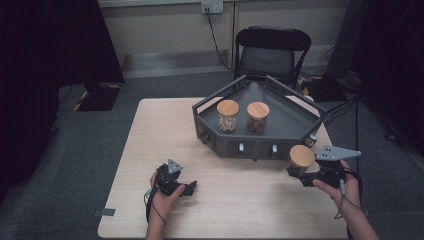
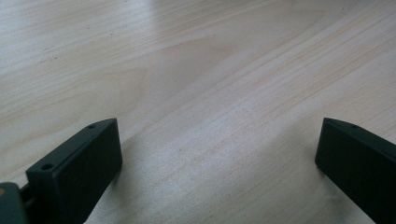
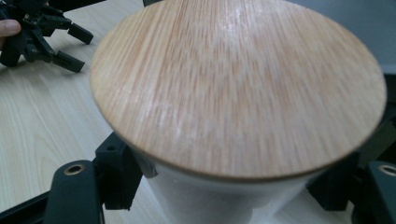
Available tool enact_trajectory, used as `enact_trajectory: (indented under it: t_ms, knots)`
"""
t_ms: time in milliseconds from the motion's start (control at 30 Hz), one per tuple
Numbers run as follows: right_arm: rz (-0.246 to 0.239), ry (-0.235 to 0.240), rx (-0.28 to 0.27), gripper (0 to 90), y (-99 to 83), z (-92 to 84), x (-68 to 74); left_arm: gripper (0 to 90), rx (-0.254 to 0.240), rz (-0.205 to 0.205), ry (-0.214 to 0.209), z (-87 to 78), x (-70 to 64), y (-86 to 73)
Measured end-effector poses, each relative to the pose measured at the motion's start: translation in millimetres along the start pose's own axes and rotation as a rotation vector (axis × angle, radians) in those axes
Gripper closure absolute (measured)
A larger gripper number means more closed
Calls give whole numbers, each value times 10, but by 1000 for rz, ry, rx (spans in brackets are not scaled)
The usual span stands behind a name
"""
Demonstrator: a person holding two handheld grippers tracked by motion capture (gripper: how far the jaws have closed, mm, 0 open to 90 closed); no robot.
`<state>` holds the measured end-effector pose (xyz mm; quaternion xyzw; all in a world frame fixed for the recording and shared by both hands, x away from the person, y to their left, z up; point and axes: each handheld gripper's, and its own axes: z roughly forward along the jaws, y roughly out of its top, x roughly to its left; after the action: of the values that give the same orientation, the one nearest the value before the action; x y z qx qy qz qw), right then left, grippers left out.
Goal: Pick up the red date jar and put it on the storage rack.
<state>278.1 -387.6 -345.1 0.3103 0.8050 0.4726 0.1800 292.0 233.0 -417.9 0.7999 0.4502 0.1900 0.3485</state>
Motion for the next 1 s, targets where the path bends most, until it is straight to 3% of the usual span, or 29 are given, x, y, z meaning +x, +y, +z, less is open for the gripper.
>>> enact_trajectory:
  t_ms: [1000]
  knots:
    - [-5,-3,8,256,469,-65,-156,2,0,0,0,0,-1,0]
